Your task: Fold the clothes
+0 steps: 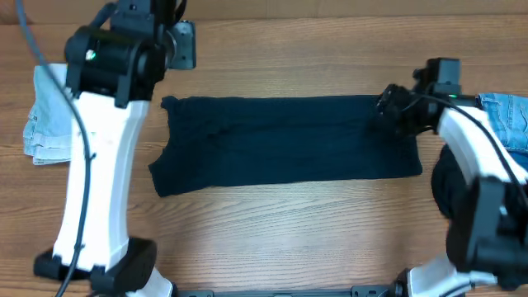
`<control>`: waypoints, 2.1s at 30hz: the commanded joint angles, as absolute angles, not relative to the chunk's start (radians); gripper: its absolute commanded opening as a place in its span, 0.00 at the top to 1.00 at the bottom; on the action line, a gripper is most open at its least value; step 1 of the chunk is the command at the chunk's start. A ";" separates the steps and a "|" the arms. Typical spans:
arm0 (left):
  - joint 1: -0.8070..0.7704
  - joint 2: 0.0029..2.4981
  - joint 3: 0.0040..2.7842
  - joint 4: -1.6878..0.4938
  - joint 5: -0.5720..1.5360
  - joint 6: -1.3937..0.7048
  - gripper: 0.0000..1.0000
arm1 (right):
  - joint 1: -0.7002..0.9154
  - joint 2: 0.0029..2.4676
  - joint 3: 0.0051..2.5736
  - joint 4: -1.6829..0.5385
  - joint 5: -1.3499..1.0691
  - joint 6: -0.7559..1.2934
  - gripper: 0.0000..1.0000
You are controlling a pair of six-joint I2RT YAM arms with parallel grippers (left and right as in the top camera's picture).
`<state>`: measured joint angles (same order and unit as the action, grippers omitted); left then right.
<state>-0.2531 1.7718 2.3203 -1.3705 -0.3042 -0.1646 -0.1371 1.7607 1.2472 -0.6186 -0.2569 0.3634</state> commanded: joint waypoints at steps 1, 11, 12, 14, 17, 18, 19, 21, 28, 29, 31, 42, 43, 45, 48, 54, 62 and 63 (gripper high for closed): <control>-0.240 1.608 2.326 -1.430 -0.385 -0.265 0.26 | -0.212 1.604 1.288 -0.722 -0.268 0.358 0.16; -0.002 1.602 2.325 -1.673 -0.284 -0.430 0.00 | -0.347 1.597 1.280 -0.851 -0.273 0.170 0.07; 0.009 1.606 2.325 -1.673 -0.262 -0.430 0.00 | -0.347 1.612 1.280 -0.844 -0.259 0.166 0.07; 0.014 1.615 2.325 -1.675 -0.246 -0.430 0.00 | -0.347 1.678 1.280 -0.826 -0.259 0.145 0.07; 0.014 1.618 2.325 -1.674 -0.246 -0.430 0.00 | -0.348 1.795 1.280 -0.785 -0.267 0.099 0.07; 0.014 1.618 2.325 -1.674 -0.246 -0.430 0.00 | -0.350 1.829 1.280 -0.766 -0.268 0.099 0.07; 0.014 1.618 2.325 -1.674 -0.245 -0.430 0.00 | -0.355 1.863 1.280 -0.741 -0.276 0.086 0.07; 0.013 1.618 2.325 -1.674 -0.245 -0.430 0.00 | -0.371 1.908 1.280 -0.721 -0.295 0.047 0.05; 0.013 1.618 2.325 -1.674 -0.245 -0.430 0.00 | -0.455 2.040 1.280 -0.748 -0.513 -0.034 0.05; 0.013 1.618 2.325 -1.674 -0.245 -0.430 0.00 | -0.455 2.048 1.280 -0.749 -0.523 -0.034 0.05; 0.013 1.618 2.325 -1.674 -0.245 -0.430 0.00 | -0.445 2.062 1.280 -0.751 -0.534 -0.034 0.05; 0.013 1.618 2.325 -1.674 -0.242 -0.430 0.00 | -0.389 2.086 1.274 -0.791 -0.461 0.030 0.17; 0.013 1.618 2.325 -1.674 -0.242 -0.430 0.00 | -0.388 2.086 1.274 -0.789 -0.461 0.030 0.17; 0.013 1.618 2.325 -1.674 -0.242 -0.430 0.00 | -0.388 2.086 1.272 -0.775 -0.455 0.030 0.25; 0.013 1.618 2.325 -1.674 -0.242 -0.430 0.00 | -0.388 2.086 1.272 -0.768 -0.462 0.030 0.30; 0.013 1.618 2.325 -1.674 -0.242 -0.430 0.00 | -0.352 2.086 1.269 -0.788 -0.484 0.026 0.28; 0.013 1.618 2.325 -1.674 -0.242 -0.430 0.00 | -0.347 2.087 1.269 -0.797 -0.397 0.074 0.32; 0.013 1.618 2.325 -1.674 -0.242 -0.430 0.00 | -0.349 2.087 1.269 -0.796 -0.340 0.109 0.33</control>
<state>0.0086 1.6161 2.3280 -1.6760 -0.2493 -0.4168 -0.3565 2.0285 1.3033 -0.7860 -0.5148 0.0425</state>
